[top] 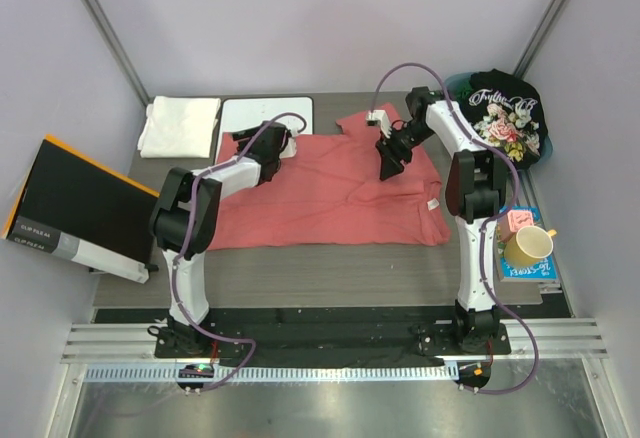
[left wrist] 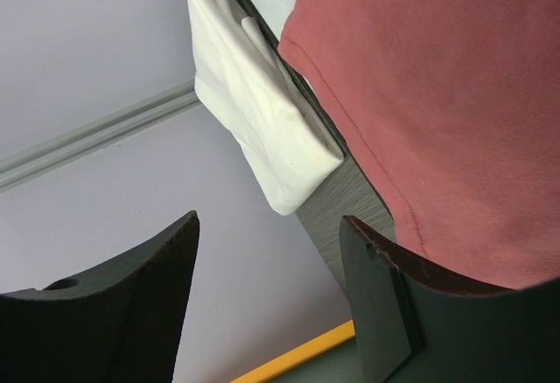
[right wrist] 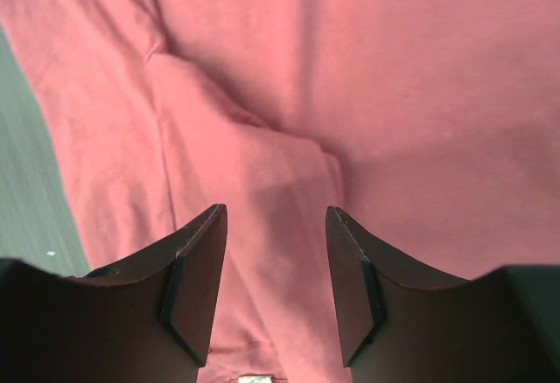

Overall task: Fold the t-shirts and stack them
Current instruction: Fold the flattened tshirt in 1/3 of the way

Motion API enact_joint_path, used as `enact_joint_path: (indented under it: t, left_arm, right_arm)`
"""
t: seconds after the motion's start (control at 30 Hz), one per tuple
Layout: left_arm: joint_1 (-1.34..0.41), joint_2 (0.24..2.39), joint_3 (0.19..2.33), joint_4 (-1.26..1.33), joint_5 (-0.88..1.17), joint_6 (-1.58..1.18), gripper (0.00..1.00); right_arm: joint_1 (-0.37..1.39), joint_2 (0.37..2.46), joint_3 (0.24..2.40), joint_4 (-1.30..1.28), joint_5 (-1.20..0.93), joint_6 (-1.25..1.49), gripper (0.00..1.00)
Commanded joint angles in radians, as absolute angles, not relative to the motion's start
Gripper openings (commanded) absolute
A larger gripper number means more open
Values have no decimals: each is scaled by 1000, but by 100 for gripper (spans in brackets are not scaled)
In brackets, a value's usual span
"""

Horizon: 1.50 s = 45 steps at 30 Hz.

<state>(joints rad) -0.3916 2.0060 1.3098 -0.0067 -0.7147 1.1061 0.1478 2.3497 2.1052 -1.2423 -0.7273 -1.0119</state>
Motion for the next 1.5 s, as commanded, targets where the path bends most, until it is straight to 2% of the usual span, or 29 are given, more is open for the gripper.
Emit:
enact_joint_path:
  t: [0.0, 0.17, 0.33, 0.43, 0.47, 0.5, 0.53, 0.83, 1.0, 1.1, 1.47]
  left_arm:
    - [-393, 2031, 1338, 2, -735, 1098, 66]
    - [-402, 2048, 1371, 2, -738, 1100, 66]
    - [-408, 2054, 1371, 2, -738, 1106, 66]
    - [-408, 2054, 1373, 2, -739, 1112, 66]
    - [-408, 2054, 1374, 2, -739, 1112, 66]
    - [-408, 2054, 1374, 2, -739, 1111, 66]
    - [-408, 2054, 1374, 2, -739, 1112, 66]
    - [-408, 2066, 1373, 2, -739, 1104, 66]
    - [-411, 2063, 1359, 2, -742, 1089, 66]
    - [-416, 2065, 1353, 2, -742, 1088, 67]
    - [-423, 2085, 1388, 2, -733, 1103, 67]
  right_arm:
    - [152, 2315, 2109, -1376, -759, -1107, 55]
    - [153, 2292, 2013, -1171, -687, -1025, 56]
    - [155, 2330, 2040, -1123, -690, -1006, 55]
    - [166, 2347, 2056, -1121, -683, -1005, 39]
    - [170, 2345, 2056, -1121, -680, -1005, 15]
    - [169, 2341, 2052, -1120, -681, -1002, 4]
    - [172, 2327, 2046, -1117, -683, -1003, 1]
    - [195, 2154, 1909, -1180, -632, -1118, 1]
    - [204, 1904, 1633, -866, -549, -1072, 1]
    - [218, 1835, 1520, -704, -491, -1063, 1]
    - [255, 1852, 1379, -316, -327, -970, 1]
